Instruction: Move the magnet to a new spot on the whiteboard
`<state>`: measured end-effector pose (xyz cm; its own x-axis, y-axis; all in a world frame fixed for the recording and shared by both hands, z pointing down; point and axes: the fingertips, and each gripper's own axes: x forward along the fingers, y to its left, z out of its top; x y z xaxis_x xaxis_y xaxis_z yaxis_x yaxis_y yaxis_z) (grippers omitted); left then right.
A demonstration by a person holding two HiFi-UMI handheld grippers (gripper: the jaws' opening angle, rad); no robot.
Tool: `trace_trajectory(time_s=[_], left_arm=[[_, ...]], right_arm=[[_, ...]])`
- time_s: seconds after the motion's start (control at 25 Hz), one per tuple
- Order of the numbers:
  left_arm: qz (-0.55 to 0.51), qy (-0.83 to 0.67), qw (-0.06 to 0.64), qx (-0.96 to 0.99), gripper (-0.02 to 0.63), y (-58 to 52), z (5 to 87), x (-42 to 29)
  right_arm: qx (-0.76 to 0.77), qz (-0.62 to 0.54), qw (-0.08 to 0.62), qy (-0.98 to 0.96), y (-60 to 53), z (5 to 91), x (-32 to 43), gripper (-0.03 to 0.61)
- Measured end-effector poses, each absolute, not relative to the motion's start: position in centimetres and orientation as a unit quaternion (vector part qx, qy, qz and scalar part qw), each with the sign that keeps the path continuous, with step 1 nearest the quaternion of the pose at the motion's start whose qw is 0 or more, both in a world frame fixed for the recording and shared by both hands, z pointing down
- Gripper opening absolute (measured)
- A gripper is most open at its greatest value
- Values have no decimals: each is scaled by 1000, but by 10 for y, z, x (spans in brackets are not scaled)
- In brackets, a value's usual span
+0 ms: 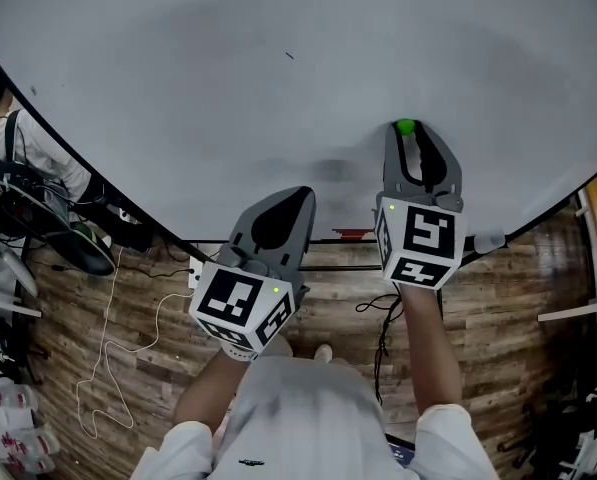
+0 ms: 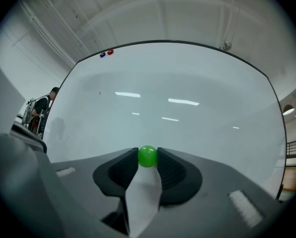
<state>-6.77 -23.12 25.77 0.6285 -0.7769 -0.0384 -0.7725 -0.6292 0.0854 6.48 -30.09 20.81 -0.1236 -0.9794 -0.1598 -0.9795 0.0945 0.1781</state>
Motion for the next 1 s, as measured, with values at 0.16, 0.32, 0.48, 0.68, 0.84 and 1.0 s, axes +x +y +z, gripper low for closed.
trace_trajectory(time_s=[0.16,0.32,0.48,0.68,0.84,1.0], left_arm=[[-36,-431,30,901,6,-226,258,-68],[-38,-433,27,900,6,-220,261,-67],[-43,-437,22,898,6,-209,259,-70],[-41,-438,22,898,6,-195,268,-70],[-37,-438,18,898,6,-188,272,-62],[-34,-439,12,898,6,-180,270,-58]], right_arm=[[-660,134,-1,740,-289,208,63,130],[-655,130,3,745,-280,213,67,130],[-643,119,18,756,-261,216,69,130],[-637,111,33,762,-236,225,79,130],[-634,118,32,764,-220,233,89,130],[-617,135,22,775,-201,240,89,130]])
